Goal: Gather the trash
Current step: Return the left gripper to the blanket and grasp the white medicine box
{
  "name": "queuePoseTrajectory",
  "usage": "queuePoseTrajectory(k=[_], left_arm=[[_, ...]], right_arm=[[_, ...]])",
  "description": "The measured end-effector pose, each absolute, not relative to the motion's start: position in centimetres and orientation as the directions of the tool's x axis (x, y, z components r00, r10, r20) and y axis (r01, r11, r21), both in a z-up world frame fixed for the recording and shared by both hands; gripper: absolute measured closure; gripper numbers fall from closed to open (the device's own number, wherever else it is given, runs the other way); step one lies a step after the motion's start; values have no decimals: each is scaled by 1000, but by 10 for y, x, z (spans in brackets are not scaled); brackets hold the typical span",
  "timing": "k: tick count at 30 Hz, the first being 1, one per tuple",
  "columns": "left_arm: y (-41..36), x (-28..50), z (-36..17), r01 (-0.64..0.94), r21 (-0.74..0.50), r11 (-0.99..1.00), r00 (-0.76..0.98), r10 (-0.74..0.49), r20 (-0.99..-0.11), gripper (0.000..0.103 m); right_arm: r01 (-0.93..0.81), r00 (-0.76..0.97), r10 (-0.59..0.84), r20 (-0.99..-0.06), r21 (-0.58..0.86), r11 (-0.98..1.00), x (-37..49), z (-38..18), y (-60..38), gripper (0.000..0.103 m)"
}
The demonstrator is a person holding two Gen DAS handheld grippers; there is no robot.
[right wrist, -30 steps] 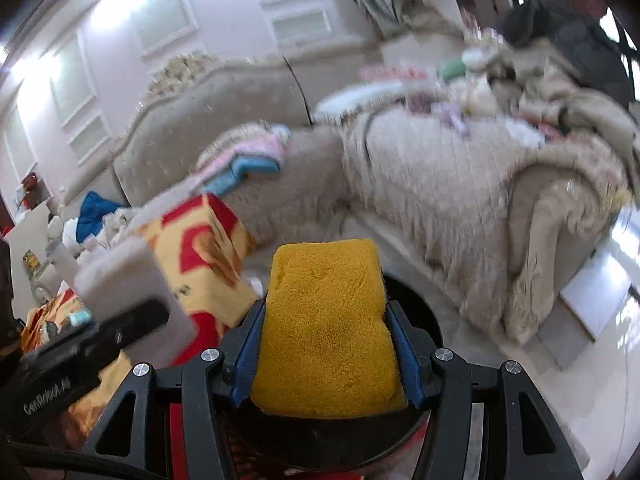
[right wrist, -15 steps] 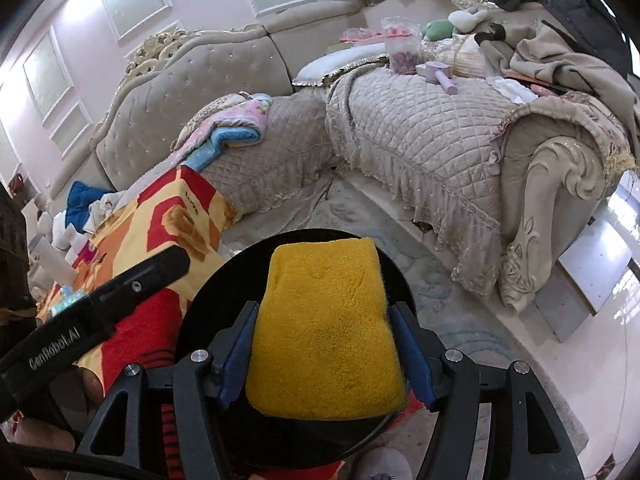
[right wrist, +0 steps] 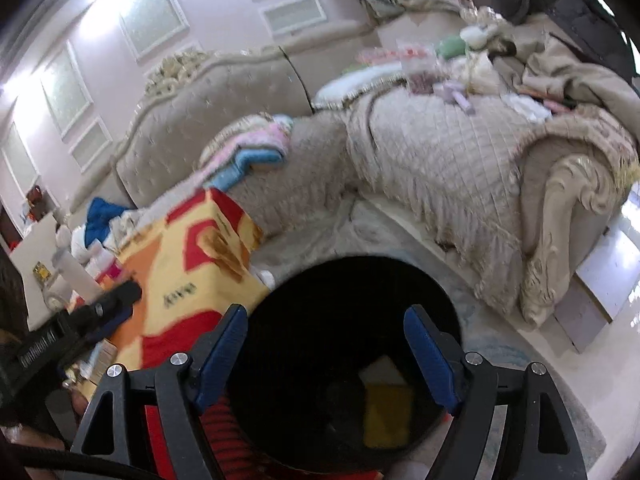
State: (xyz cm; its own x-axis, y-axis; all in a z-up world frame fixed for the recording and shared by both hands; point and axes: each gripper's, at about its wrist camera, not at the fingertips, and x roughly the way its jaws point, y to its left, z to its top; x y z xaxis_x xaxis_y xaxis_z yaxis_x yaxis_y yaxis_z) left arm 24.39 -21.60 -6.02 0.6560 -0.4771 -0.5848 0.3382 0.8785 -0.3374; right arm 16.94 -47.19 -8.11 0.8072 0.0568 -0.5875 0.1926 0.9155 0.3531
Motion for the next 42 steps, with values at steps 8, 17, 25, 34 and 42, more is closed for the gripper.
queuePoseTrajectory(k=[8, 17, 25, 34, 42], left_arm=[[-107, 208, -39, 151, -310, 939, 770, -308, -559, 34], [9, 164, -38, -1, -180, 984, 791, -109, -602, 34], [22, 170, -96, 51, -432, 900, 581, -379, -721, 34], [38, 197, -110, -139, -423, 896, 563, -280, -778, 34], [38, 213, -117, -283, -476, 833, 581, -246, -776, 34]], right_arm=[[35, 855, 118, -505, 283, 959, 167, -49, -389, 25], [-166, 848, 236, -475, 185, 969, 167, -51, -322, 18], [-212, 802, 350, -484, 318, 924, 187, -60, -298, 18], [-297, 765, 410, -496, 294, 909, 198, -64, -258, 18], [-327, 750, 417, -513, 261, 908, 197, -67, -244, 18]])
